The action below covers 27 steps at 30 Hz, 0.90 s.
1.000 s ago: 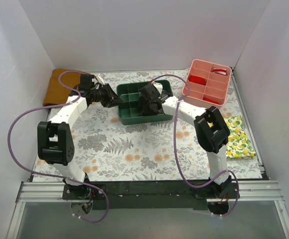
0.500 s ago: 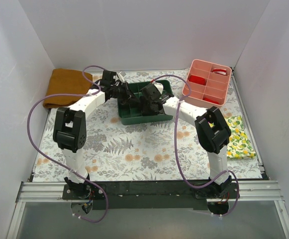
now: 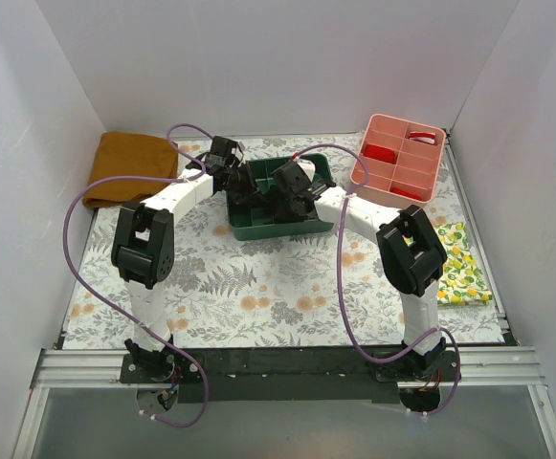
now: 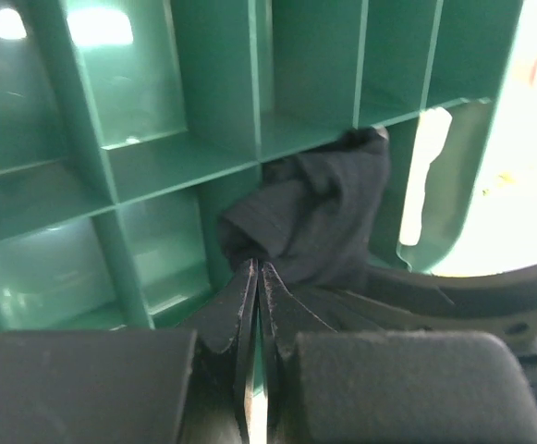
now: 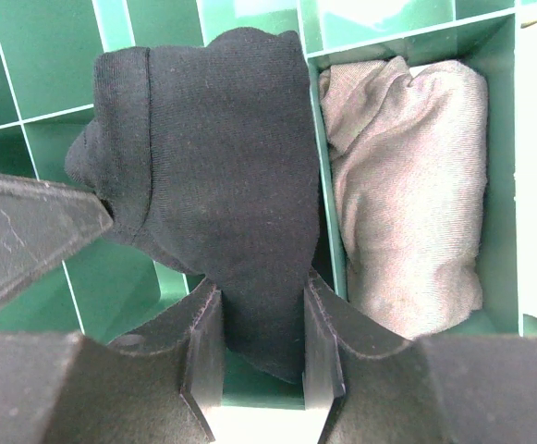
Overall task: Roll the underwear
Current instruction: Move the storage box to the center of the board, then place the underwear in the storage box.
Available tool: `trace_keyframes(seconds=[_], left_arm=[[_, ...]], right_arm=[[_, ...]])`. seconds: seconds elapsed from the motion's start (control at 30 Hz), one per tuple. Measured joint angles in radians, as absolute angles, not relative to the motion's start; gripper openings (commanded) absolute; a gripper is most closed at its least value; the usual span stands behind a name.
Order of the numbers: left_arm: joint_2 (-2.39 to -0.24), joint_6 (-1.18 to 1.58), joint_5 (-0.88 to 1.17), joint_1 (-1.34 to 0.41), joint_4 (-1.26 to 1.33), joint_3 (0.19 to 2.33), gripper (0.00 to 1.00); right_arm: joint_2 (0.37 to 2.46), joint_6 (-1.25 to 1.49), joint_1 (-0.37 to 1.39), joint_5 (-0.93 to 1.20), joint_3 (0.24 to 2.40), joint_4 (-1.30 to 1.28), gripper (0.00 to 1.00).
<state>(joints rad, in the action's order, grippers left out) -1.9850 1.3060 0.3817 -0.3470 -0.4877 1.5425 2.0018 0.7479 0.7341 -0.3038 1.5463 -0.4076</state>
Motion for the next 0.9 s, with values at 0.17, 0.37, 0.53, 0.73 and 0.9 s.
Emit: trace_keyframes(seconds=[0.17,0.37,0.53,0.73,0.9], left_arm=[[-1.985,1.305,0.332,-0.349,-0.488,1.542,0.0],[-1.985,1.306,0.331,-0.351,-0.485,1.556,0.0],[-1.99,1.306,0.342,-0.369,-0.476,1.593,0.0],[-2.022,1.312,0.36,-0.402,-0.459,1.623,0.0],[-2.045,1.32,0.362,-0.407,-0.457,1.623,0.0]], right_arm=[[2.002,0.746,0.734,-0.304,1.546,-0.408,0.01],[1.998,0.743,0.734,-0.304,1.541,-0.403,0.01],[1.98,0.729,0.735,-0.304,1.521,-0.394,0.01],[1.97,0.707,0.742,-0.305,1.509,-0.388,0.01],[1.958,0.696,0.749,-0.315,1.489,-0.373,0.01]])
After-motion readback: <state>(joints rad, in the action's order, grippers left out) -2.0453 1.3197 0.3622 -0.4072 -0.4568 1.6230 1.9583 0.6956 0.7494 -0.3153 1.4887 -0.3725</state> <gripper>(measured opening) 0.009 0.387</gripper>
